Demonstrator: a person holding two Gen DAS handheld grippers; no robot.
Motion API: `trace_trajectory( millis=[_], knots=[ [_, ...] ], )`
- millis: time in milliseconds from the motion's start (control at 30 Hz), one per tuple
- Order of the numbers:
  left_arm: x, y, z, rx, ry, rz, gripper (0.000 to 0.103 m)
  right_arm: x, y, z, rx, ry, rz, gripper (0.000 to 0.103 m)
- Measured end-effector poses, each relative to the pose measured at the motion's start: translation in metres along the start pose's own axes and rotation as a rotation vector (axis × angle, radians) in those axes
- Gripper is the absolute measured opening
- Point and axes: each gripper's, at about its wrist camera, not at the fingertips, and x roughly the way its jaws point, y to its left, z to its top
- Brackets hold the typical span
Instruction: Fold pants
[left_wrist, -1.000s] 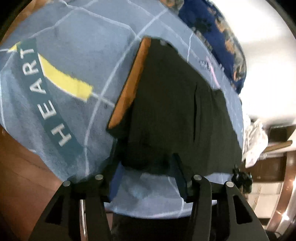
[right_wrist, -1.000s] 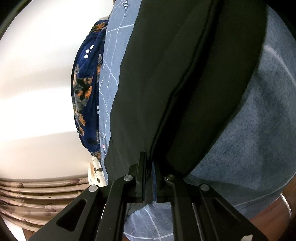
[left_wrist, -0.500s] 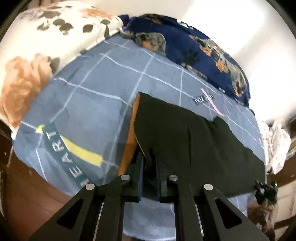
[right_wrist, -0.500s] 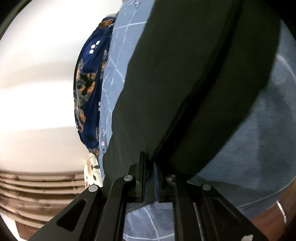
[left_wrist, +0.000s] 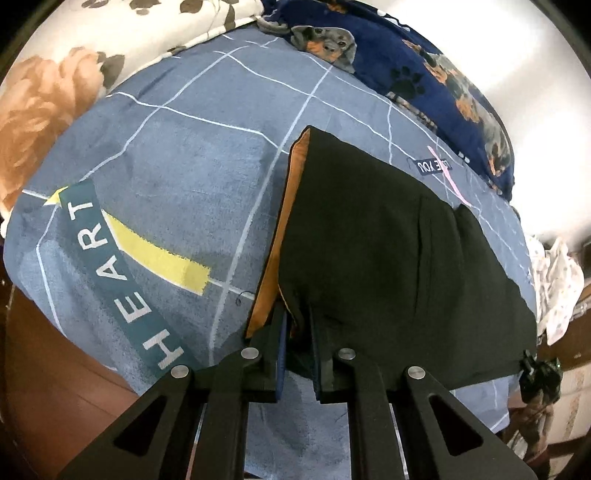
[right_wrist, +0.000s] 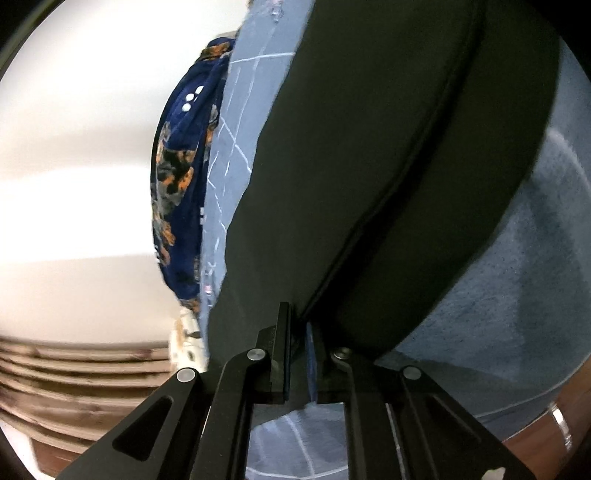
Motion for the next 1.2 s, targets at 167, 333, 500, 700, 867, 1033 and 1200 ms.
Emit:
trace_trajectory(
  millis=[167,333,500,700,867,1033,1200],
  knots=[
    [0.001,-0.002,0.0,0.003,-0.001,0.008,0.012,-0.037,-0.031,0.023,0.137,-0.137,0.095,0.015],
    [0.002,-0.001,0.002,-0.004,0.007,0.017,0.014,-0.06,-0.045,0.044,0.164,-0.234,0.14,0.018],
    [0.005,-0.004,0.004,0.003,0.016,0.03,0.015,-0.075,-0.049,0.065,0.162,-0.289,0.14,0.016],
    [0.006,-0.006,0.006,0.013,0.02,0.039,0.015,-0.083,-0.026,0.07,0.021,-0.302,0.016,0.004],
    [0.006,-0.005,0.007,0.014,0.022,0.039,0.016,-0.104,-0.016,0.056,-0.077,-0.314,-0.069,0.003],
    [0.007,-0.003,0.007,0.008,0.031,0.025,0.016,-0.106,-0.054,0.054,0.016,-0.31,-0.009,0.001],
    [0.006,-0.004,0.007,0.011,0.034,0.028,0.016,-0.108,-0.058,0.053,0.03,-0.308,0.024,0.001]
  ],
)
